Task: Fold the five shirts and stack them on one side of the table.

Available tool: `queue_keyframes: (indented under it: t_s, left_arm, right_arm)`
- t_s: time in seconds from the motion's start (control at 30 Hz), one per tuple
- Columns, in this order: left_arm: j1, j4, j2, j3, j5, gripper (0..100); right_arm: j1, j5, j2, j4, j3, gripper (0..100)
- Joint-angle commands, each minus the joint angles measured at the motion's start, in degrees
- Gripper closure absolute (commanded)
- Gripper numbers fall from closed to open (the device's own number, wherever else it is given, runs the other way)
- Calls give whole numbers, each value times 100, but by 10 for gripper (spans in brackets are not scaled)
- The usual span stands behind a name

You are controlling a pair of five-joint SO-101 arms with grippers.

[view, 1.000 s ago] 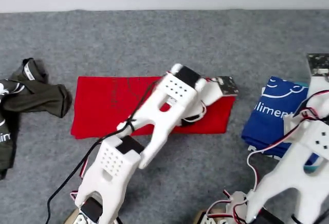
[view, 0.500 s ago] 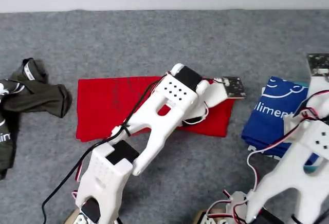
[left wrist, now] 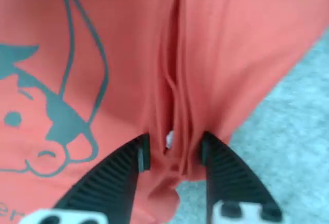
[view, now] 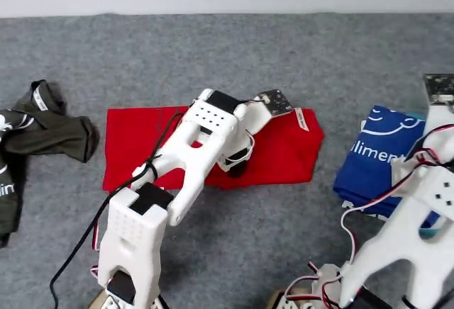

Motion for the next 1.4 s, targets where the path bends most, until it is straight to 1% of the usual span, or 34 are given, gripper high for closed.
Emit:
queue_keyframes:
  t_s: [0.0, 0.13, 0.23, 0.37, 0.43, 0.57, 0.73, 0.83, 0.97, 1.03, 1.1, 1.17, 1.27, 1.37]
  left_arm:
    - [-18, -105, -387, 233, 70, 819]
    - [-53, -457, -387, 602, 70, 820]
    - [-44, -466, -448, 646, 79, 822]
    - [26, -70, -844, 374, 79, 870]
    - [44, 141, -1090, 189, 79, 876]
    - [9, 264, -1512, 66, 88, 878]
    - [-193, 167, -1538, 66, 114, 881]
    - [-545, 123, -1486, 48, 132, 882]
    - [-1143, 185, -1855, 57, 475, 890]
    - [-1433, 396, -2198, 57, 536, 930]
    - [-1688, 703, -2585, 57, 527, 989]
    - [-1952, 1081, -2998, 75, 554, 993]
    - [-2479, 1495, -3473, 171, 571, 994]
    - [-2971, 1222, -3613, 725, 651, 994]
  right_arm:
    - [-75, 9, -163, 198, -26, 983]
    - [-75, 18, -163, 198, -26, 983]
    - [-75, 26, -198, 198, -26, 983]
    - [-75, 26, -207, 198, -26, 983]
    - [-101, 26, -207, 198, -26, 983]
    - [-435, 0, -207, 198, -26, 983]
    - [-1059, -9, -154, 198, -26, 983]
    - [-1473, -18, -145, 127, -26, 983]
    - [-2114, -26, 48, -40, -26, 983]
    - [-2422, -193, 321, -127, -26, 985]
    - [-2703, -580, 637, -207, -44, 985]
    - [-3002, -870, 936, -207, -62, 986]
    - [-3468, -1064, 1288, -207, -62, 987]
    - [-3802, -1073, 1604, -426, -62, 987]
